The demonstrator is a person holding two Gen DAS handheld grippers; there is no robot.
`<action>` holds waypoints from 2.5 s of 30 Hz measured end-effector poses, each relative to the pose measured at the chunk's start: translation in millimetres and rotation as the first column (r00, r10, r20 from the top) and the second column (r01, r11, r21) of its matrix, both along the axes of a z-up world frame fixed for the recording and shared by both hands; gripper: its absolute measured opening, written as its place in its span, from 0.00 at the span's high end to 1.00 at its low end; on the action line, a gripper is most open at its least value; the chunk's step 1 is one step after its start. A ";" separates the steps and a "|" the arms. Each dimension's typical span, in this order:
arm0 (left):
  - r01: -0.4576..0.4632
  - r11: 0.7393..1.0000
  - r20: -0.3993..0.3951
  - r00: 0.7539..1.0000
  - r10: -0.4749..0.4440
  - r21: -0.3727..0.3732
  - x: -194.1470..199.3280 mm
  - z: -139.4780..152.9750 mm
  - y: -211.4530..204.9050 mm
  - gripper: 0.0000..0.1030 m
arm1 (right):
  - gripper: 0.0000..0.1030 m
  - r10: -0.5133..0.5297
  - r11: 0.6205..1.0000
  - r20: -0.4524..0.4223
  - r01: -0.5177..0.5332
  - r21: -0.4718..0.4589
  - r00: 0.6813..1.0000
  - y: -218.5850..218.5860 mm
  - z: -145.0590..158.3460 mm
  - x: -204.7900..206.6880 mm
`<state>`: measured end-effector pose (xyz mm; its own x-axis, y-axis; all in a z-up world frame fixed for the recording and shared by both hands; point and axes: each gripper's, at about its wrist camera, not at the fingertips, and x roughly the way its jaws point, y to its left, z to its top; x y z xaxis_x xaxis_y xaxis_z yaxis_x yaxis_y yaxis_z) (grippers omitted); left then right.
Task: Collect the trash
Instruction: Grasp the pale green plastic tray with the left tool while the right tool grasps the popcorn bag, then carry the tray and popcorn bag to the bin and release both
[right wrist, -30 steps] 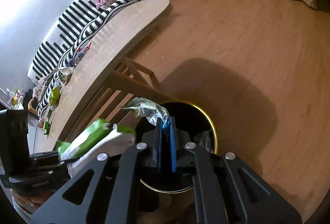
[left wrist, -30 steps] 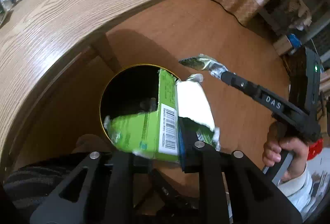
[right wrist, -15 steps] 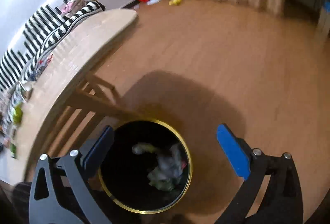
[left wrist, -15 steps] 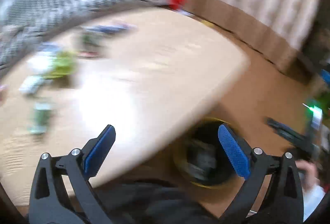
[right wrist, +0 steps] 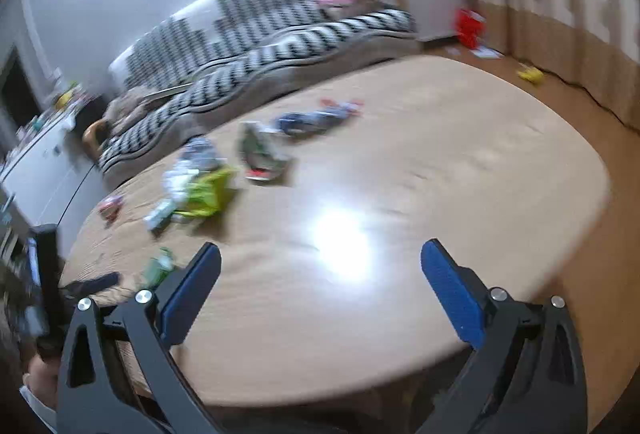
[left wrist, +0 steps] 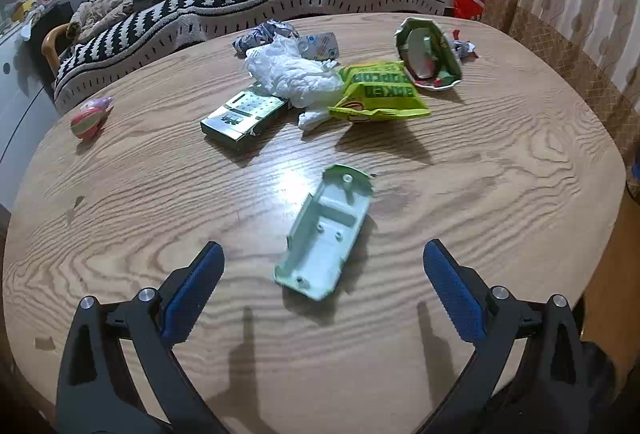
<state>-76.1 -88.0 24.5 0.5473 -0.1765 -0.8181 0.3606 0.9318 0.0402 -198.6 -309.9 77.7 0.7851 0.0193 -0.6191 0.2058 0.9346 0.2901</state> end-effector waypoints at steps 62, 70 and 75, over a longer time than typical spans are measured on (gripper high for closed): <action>-0.092 0.995 0.016 0.996 0.093 -0.023 49.1 -9.1 12.2 0.68 | 0.53 0.286 0.957 -0.146 -0.276 0.086 0.947 79.8 -51.7 144.2; -0.071 0.989 0.009 0.997 0.073 -0.129 33.8 8.5 6.6 0.68 | 0.53 0.196 0.971 -0.012 -0.192 0.139 0.981 66.2 -30.5 99.6; -0.002 0.973 0.006 1.000 0.004 -0.229 -5.4 36.6 -26.7 0.68 | 0.53 0.042 0.934 0.077 -0.067 0.351 0.996 7.9 -17.6 8.8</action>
<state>-81.5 -114.7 61.1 0.5529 -0.3573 -0.7528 0.3581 0.9176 -0.1726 -189.8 -302.0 60.1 0.8159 0.2710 -0.5107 0.1262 0.7786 0.6147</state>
